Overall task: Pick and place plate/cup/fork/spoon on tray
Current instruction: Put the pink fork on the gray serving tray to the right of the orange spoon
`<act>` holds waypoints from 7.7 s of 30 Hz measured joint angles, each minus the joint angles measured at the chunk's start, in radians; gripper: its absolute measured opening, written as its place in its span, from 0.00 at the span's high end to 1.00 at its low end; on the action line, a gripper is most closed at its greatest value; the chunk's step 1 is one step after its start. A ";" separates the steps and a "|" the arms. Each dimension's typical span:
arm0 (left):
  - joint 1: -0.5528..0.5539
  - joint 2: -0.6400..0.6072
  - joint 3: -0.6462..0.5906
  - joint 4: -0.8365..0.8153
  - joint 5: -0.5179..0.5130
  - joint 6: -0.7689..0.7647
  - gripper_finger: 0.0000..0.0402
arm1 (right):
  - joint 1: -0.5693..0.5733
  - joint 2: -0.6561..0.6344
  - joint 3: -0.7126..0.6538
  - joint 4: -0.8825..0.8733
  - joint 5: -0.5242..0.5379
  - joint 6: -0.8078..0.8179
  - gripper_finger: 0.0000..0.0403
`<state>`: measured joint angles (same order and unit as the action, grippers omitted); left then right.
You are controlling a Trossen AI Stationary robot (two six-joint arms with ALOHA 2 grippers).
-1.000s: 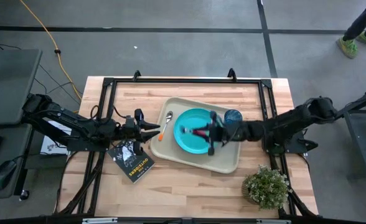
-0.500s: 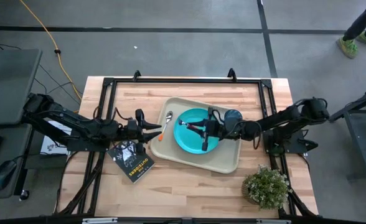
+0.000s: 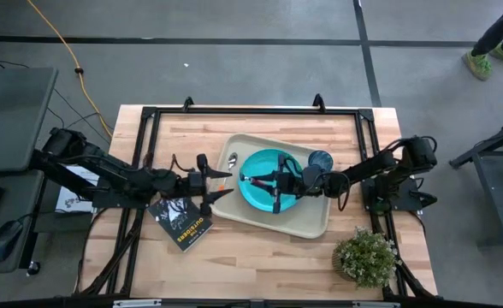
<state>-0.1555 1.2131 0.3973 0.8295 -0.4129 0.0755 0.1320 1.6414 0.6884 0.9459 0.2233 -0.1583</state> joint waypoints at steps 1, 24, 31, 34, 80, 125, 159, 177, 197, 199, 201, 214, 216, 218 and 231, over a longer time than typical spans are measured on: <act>0.000 0.018 0.014 0.000 0.000 0.011 0.49 | 0.002 0.009 0.005 0.009 -0.001 -0.004 0.94; -0.001 0.153 0.104 0.006 -0.041 0.015 0.76 | 0.025 0.115 0.103 0.017 -0.041 -0.086 0.93; -0.001 0.153 0.104 0.006 -0.041 0.022 0.96 | 0.025 0.114 0.103 0.019 -0.021 -0.090 0.93; -0.001 0.153 0.104 0.006 -0.043 0.027 0.98 | 0.025 0.114 0.103 0.018 -0.022 -0.086 0.88; -0.008 0.049 0.104 -0.194 0.558 0.015 1.00 | 0.000 0.242 0.273 -0.239 -0.680 0.340 0.45; -0.016 -0.186 0.105 -0.619 0.049 -0.125 0.64 | -0.003 0.144 0.376 -0.871 -0.399 0.085 0.98; -0.016 0.085 -0.023 0.172 0.023 -0.008 0.65 | 0.058 -0.112 -0.081 -0.058 -0.011 0.127 0.98; -0.015 0.091 -0.017 0.170 0.106 -0.098 0.65 | 0.023 0.218 0.239 -0.165 -0.094 0.079 0.98; -0.014 0.213 0.052 0.145 0.082 -0.075 0.75 | 0.023 0.218 0.240 -0.179 -0.126 0.106 0.98; -0.014 0.199 0.052 0.115 0.077 -0.063 0.82 | 0.023 0.218 0.240 -0.179 -0.126 0.103 0.98; -0.014 0.182 0.052 0.081 0.074 -0.063 0.90 | 0.023 0.218 0.240 -0.179 -0.123 0.099 0.98; 0.002 0.118 0.052 -0.064 0.038 -0.086 0.99 | 0.026 0.158 0.240 -0.356 -0.028 0.106 0.76; 0.008 0.078 0.052 -0.133 0.012 -0.095 0.99 | 0.033 0.119 0.240 -0.447 0.027 0.107 0.68; 0.013 0.030 0.052 -0.226 -0.019 -0.107 0.99 | 0.036 0.086 0.240 -0.530 0.061 0.109 0.61; 0.271 -0.032 0.037 -0.535 0.330 -0.524 1.00 | 0.053 -0.121 0.239 -0.875 0.132 0.250 0.53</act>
<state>0.1155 1.1812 0.4343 0.2948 -0.0826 -0.4482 0.1849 1.5208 0.9272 0.0710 0.3552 0.0918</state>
